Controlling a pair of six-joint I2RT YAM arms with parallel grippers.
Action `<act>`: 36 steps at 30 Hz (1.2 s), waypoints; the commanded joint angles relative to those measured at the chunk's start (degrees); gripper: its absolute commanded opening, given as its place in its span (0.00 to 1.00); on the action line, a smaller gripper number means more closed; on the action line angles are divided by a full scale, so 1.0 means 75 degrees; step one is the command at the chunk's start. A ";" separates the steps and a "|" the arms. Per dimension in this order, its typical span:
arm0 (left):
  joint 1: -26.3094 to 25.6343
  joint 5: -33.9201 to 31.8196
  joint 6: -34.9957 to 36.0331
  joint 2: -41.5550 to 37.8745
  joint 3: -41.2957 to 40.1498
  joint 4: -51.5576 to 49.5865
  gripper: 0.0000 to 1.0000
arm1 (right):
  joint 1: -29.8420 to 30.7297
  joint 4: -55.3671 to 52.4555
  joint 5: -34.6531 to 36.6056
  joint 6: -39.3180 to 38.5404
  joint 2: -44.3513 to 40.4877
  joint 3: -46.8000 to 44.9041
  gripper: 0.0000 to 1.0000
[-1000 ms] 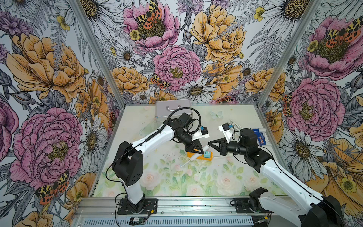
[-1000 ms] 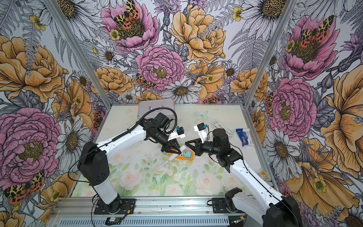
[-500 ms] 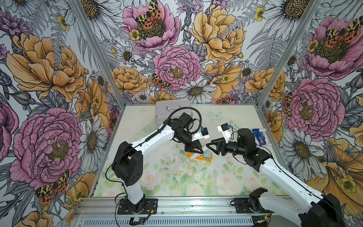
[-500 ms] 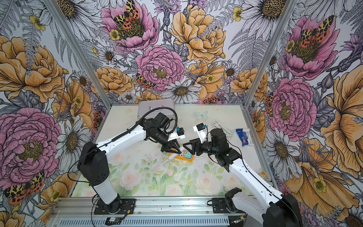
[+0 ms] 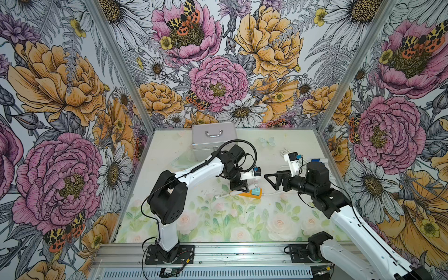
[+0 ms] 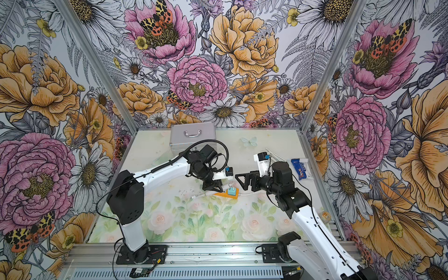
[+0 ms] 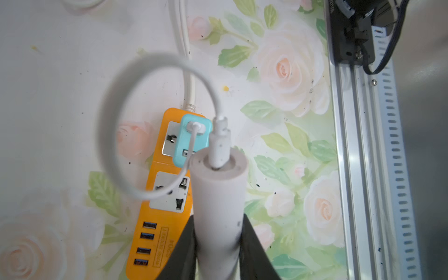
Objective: Charge the electric toothbrush
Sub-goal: Insert the charging cable into the electric toothbrush, then place the electric toothbrush at the center of the board.
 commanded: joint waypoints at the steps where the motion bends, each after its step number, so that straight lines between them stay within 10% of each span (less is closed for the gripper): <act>1: -0.0361 -0.0968 0.0273 0.0226 0.0028 -0.0307 0.15 | -0.0298 -0.0168 0.1051 0.0368 -0.0182 -0.0111 1.00; 8: -0.0989 -0.2006 0.0364 0.0703 0.0071 -0.0330 0.25 | -0.0614 -0.0149 0.1271 0.0437 0.0111 -0.0078 1.00; 12: -0.1113 -0.2361 0.0424 0.0924 0.0137 -0.0330 0.50 | -0.0684 -0.0147 0.1367 0.0419 0.0106 -0.0111 1.00; 21: -0.1145 -0.2520 0.0485 0.1008 0.0237 -0.0333 0.60 | -0.0905 -0.0149 0.1378 0.0424 -0.0047 -0.0150 1.00; 22: -0.1140 -0.2543 0.0478 0.0955 0.0245 -0.0320 0.64 | -0.0931 -0.0146 0.1368 0.0424 -0.0047 -0.0129 0.99; 23: -0.1143 -0.2570 0.0494 0.0883 0.0238 -0.0318 0.97 | -0.0959 -0.0150 0.1348 0.0408 -0.0046 -0.0098 1.00; 36: -0.0716 -0.2928 0.0314 -0.0323 -0.0250 -0.0346 0.99 | -0.1223 -0.0135 0.1889 -0.0069 0.0802 0.0568 1.00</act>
